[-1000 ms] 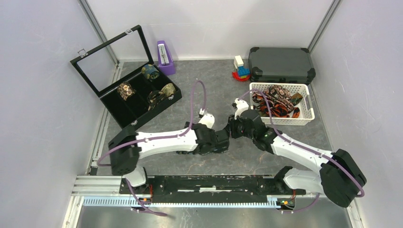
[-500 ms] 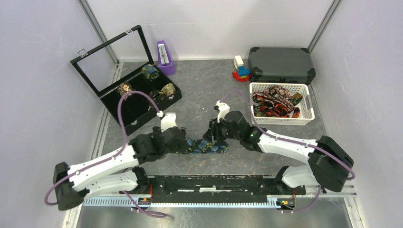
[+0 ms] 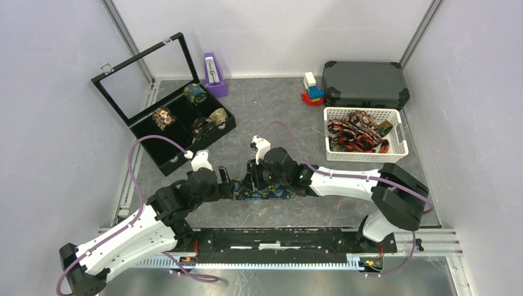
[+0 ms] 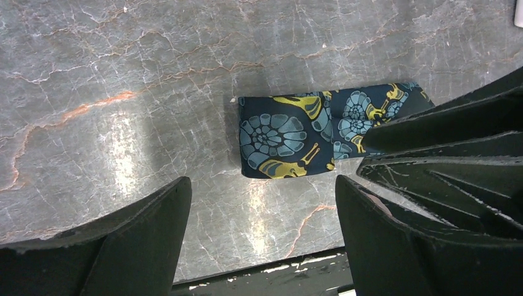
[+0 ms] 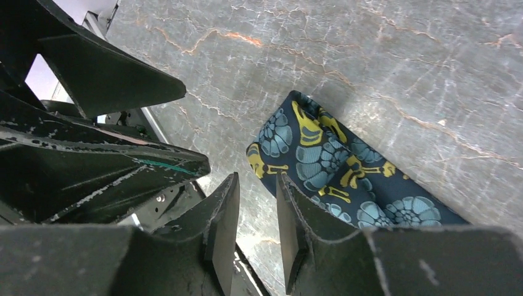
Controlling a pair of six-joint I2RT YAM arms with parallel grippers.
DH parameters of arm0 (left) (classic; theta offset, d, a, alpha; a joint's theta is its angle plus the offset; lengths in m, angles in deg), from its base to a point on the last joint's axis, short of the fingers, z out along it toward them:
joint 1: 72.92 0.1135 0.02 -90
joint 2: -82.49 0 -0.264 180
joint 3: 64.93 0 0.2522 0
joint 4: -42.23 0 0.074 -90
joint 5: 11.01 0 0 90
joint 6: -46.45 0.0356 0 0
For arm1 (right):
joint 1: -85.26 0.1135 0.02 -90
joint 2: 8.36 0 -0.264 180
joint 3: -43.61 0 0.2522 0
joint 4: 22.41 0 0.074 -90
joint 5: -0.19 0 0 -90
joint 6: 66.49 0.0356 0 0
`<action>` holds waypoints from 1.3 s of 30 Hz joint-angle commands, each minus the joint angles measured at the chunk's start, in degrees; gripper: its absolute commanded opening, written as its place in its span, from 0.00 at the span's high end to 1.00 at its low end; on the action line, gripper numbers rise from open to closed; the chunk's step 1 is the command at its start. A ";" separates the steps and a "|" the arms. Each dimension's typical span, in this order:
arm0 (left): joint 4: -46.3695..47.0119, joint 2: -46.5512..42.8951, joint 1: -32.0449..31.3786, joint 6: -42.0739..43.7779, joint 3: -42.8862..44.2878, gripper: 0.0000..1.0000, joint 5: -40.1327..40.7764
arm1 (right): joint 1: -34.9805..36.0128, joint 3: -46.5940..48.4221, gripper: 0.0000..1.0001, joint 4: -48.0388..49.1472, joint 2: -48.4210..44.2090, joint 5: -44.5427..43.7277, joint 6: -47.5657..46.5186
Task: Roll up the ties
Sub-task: Roll the tie at the center of the board.
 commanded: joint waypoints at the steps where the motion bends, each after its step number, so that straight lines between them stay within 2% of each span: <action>1: 2.83 -0.37 0.96 0.27 -0.57 0.09 -1.01 | 1.00 3.27 0.68 2.67 2.75 -0.12 0.99; 13: 5.58 -1.07 2.14 0.18 -3.04 0.11 -3.28 | 1.52 2.87 0.73 3.71 7.34 -2.07 -0.24; 26: 10.56 -1.33 2.28 0.44 -7.22 0.11 -5.21 | 0.90 1.16 0.72 3.63 6.60 -4.06 -1.38; 32: 10.54 -1.42 2.23 0.53 -7.45 0.11 -5.03 | 0.87 3.12 0.70 3.51 5.94 -2.06 -1.26; 39: 10.58 -1.80 2.24 0.46 -7.92 0.12 -4.97 | 0.81 3.61 0.69 2.64 4.83 -3.83 -1.78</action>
